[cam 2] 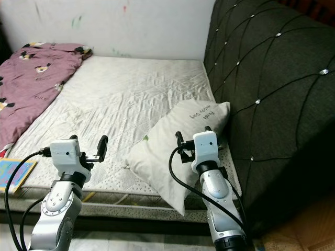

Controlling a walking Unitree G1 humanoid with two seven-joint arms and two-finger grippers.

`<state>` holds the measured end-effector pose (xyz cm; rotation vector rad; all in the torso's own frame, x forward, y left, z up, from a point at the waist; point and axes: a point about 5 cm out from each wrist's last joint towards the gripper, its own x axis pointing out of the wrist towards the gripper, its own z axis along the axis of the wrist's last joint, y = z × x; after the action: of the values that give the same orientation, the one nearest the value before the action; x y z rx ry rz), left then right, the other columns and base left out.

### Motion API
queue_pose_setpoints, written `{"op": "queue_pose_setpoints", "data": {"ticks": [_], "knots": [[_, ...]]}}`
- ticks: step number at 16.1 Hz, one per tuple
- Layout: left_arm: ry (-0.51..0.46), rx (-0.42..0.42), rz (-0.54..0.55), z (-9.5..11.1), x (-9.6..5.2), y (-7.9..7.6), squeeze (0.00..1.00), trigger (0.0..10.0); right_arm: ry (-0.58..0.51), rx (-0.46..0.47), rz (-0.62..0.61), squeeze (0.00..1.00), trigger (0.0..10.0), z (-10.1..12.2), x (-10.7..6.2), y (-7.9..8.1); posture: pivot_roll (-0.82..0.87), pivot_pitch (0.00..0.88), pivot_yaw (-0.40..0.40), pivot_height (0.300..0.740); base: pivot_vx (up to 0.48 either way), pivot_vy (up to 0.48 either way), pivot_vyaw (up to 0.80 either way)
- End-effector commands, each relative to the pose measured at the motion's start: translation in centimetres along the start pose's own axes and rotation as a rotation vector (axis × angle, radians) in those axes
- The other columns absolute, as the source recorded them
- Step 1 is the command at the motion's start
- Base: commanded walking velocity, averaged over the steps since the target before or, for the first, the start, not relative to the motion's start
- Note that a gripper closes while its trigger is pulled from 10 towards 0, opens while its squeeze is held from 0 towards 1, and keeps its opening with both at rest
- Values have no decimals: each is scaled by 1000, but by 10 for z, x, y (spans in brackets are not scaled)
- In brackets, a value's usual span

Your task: Clean up the room

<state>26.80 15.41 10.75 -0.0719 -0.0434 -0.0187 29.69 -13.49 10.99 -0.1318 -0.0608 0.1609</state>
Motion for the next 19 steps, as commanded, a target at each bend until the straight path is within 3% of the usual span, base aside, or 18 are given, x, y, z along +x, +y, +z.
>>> {"op": "queue_pose_setpoints", "data": {"ticks": [1,19], "knots": [[-19,-2,-4,4,1,0,0,10000,-18,-1,4,0,10000,4,4,-1,19,11,4,740,277,0,0],[-21,-5,-23,4,3,-2,0,10000,-13,-14,-5,0,10000,1,4,-4,17,16,11,740,301,0,0]]}}
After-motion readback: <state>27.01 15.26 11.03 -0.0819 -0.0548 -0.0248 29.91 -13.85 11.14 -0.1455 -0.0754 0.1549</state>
